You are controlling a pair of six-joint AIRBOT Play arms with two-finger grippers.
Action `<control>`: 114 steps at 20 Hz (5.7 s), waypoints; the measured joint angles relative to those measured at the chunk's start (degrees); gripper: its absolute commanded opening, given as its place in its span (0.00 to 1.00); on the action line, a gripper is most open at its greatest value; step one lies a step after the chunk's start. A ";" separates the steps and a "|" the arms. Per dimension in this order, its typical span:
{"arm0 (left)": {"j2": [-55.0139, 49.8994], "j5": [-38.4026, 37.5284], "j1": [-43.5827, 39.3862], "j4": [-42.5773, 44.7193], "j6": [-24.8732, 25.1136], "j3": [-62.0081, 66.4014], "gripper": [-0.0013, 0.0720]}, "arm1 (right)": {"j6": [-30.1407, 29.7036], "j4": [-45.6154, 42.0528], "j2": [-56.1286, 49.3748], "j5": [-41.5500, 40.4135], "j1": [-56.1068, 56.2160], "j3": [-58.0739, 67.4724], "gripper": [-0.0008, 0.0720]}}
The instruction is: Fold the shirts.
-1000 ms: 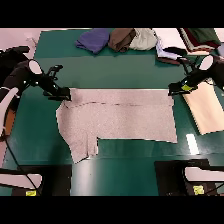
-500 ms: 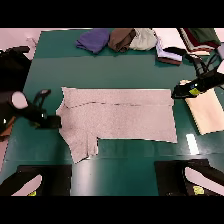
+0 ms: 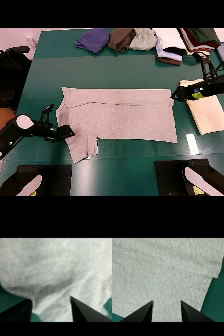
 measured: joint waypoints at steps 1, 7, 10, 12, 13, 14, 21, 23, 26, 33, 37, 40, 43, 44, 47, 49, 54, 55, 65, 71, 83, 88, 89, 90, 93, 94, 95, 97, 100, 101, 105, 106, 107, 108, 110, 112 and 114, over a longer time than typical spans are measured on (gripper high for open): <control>-0.07 0.48 0.00 -0.37 0.39 -0.28 0.19 | 0.00 0.09 0.42 0.22 -0.13 -0.04 0.56; 0.15 -3.13 -0.02 -2.82 4.31 4.74 0.05 | 0.00 -1.29 1.29 6.97 -11.28 -7.45 0.88; 0.15 -5.11 -0.02 -2.86 5.64 6.27 0.05 | -0.02 -2.32 1.33 8.68 -19.82 -16.92 0.84; 0.15 -5.38 -0.02 -2.86 6.03 6.73 0.05 | -0.44 -1.29 0.79 8.35 -23.41 -23.19 0.77; 0.15 -5.38 -0.02 -2.89 6.14 6.86 0.05 | -0.72 -0.33 0.26 7.61 -24.24 -25.97 0.77; 0.13 -5.40 -0.02 -2.91 6.27 6.95 0.05 | -0.87 0.37 -0.35 6.75 -24.48 -28.17 0.77; 0.28 -7.30 0.00 -2.60 7.78 7.54 0.04 | -1.42 3.69 -4.57 0.85 -14.36 -31.10 0.03; 2.25 -11.10 0.00 -0.52 8.24 7.91 0.04 | -1.42 1.81 -3.13 2.21 -11.26 -28.76 0.03; 8.81 -17.59 0.00 4.96 6.40 8.15 0.04 | -1.16 -3.54 2.64 6.62 -8.74 -25.53 0.03; 15.91 -17.90 -0.04 10.10 3.89 9.35 0.04 | -0.92 -10.51 10.73 10.43 -7.28 -17.88 0.03; 9.03 -9.29 -0.02 13.55 3.65 14.58 0.05 | -0.83 -11.28 1.77 7.34 -4.76 -9.35 0.03; 0.55 -4.35 0.07 16.22 3.54 20.28 0.05 | -0.63 -11.54 -8.22 5.11 -1.66 -1.42 0.03; -7.85 -0.70 0.09 17.40 3.50 25.27 0.05 | 0.46 -11.34 -17.31 3.82 -0.02 6.08 0.03; -10.08 0.17 0.09 17.68 3.50 26.49 0.35 | 0.74 -10.60 -20.04 3.50 0.02 8.57 0.06; -14.23 1.62 0.13 18.18 3.26 29.18 0.68 | 0.04 -5.20 -26.01 2.99 -1.03 14.67 0.53; -15.39 1.40 0.11 17.90 3.08 30.91 0.34 | -1.55 0.09 -28.30 2.99 -2.91 17.68 0.64; -16.44 -0.28 -1.86 9.86 5.33 33.05 0.05 | -5.66 7.17 -30.25 4.57 -10.86 16.94 0.64; -16.52 0.33 -3.21 8.44 5.79 33.18 0.05 | -6.40 7.93 -30.40 4.57 -12.85 15.26 0.64; -26.29 13.68 -23.12 2.54 2.10 37.70 0.04 | -14.88 19.65 -35.23 0.39 -18.99 0.37 0.59; -38.03 14.49 -28.98 1.57 1.57 47.74 0.04 | -17.07 20.90 -34.10 -5.20 -13.79 1.05 0.03; -48.50 17.33 -30.82 -2.43 1.49 54.07 0.04 | -10.03 22.71 -17.90 2.43 2.45 22.05 0.03; -48.98 16.46 -30.34 -3.91 1.51 55.23 0.04 | -6.86 22.80 -16.90 2.45 10.88 26.91 0.03; -48.72 15.32 -29.55 -3.98 1.51 55.95 0.04 | -6.36 22.84 -16.81 2.38 12.33 27.61 0.03; -48.19 14.36 -28.41 -3.76 1.36 56.68 0.04 | -5.88 22.75 -16.74 2.08 13.66 28.15 0.03; -43.74 10.32 -22.80 -1.03 0.81 58.25 0.04 | -4.98 23.78 -16.96 0.63 18.73 29.03 0.03; -41.35 9.35 -20.46 0.79 0.70 58.51 0.04 | -4.92 24.85 -17.49 -0.17 20.63 29.14 0.03; -38.45 8.33 -17.84 3.06 0.66 58.69 0.04 | -4.94 26.21 -18.38 -1.09 22.99 29.22 0.03; -32.00 6.34 -12.48 8.02 0.52 58.95 0.05 | -5.79 29.31 -21.03 -4.22 28.26 29.62 0.03; -22.47 3.58 -5.18 15.58 0.50 59.08 0.05 | -7.56 32.79 -28.87 -11.06 38.36 33.29 0.31; -19.54 2.56 -3.21 17.53 0.50 59.14 0.05 | -7.96 33.35 -31.93 -13.09 41.35 35.32 0.53; -12.44 -1.01 1.77 22.47 0.68 59.14 0.04 | -8.57 34.05 -42.99 -16.48 48.52 44.39 0.47; -11.61 -1.92 2.14 22.93 0.92 59.14 0.04 | -8.61 34.05 -44.48 -15.52 48.63 45.86 0.43; -11.06 -2.43 2.23 23.34 1.09 59.14 0.04 | -8.63 33.79 -45.27 -14.14 48.19 46.69 0.43; -10.64 -2.93 1.97 23.87 1.29 59.14 0.04 | -8.66 33.03 -45.51 -12.31 47.21 46.93 0.43; -10.16 -3.15 0.31 24.26 1.46 59.14 0.04 | -8.66 29.83 -44.37 -9.49 44.04 44.78 0.43; -9.90 -2.64 -2.01 24.30 1.60 59.14 0.04 | -8.61 26.82 -41.29 -7.50 39.65 39.63 0.43; -9.75 -2.01 -4.33 24.48 1.66 59.14 0.04 | -7.96 23.56 -37.73 -6.86 34.34 32.13 0.64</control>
